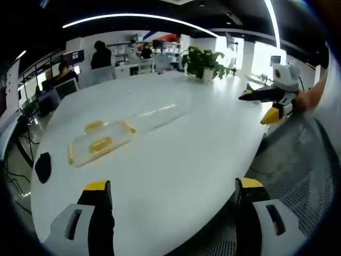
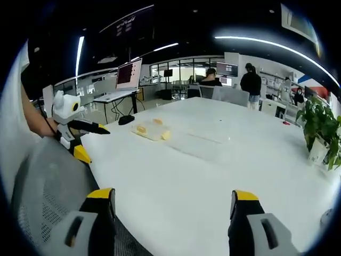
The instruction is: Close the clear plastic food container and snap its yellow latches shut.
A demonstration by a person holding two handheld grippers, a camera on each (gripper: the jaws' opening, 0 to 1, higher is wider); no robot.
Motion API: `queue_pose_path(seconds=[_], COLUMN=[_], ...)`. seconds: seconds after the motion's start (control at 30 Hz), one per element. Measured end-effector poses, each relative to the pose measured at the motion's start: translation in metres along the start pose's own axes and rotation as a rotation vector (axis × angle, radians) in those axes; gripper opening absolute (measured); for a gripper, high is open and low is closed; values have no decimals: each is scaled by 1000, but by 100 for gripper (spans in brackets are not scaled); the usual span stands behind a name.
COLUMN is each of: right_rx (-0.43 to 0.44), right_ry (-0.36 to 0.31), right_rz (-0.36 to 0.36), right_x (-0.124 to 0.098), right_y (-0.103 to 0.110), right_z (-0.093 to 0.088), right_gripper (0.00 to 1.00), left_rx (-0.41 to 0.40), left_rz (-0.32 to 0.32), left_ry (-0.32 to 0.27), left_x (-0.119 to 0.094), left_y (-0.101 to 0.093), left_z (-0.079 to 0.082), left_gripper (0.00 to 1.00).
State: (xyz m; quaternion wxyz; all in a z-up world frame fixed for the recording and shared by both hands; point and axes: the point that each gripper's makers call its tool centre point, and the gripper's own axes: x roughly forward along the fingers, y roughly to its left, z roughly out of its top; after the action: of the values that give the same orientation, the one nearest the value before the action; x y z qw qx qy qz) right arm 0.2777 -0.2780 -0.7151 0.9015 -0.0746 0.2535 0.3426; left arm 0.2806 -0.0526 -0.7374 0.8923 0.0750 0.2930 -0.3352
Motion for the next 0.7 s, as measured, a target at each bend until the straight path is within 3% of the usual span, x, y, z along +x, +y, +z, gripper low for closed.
queue_pose_path(seconds=[0.7], right_rx=[-10], right_ry=[2], right_rz=[-11], right_x=[-1], right_y=[0], right_z=[0], right_gripper=[88], left_rx=[-6], left_rz=[8], left_ry=[-31], left_x=[-3], left_y=[2], left_z=[5], left_gripper=[94])
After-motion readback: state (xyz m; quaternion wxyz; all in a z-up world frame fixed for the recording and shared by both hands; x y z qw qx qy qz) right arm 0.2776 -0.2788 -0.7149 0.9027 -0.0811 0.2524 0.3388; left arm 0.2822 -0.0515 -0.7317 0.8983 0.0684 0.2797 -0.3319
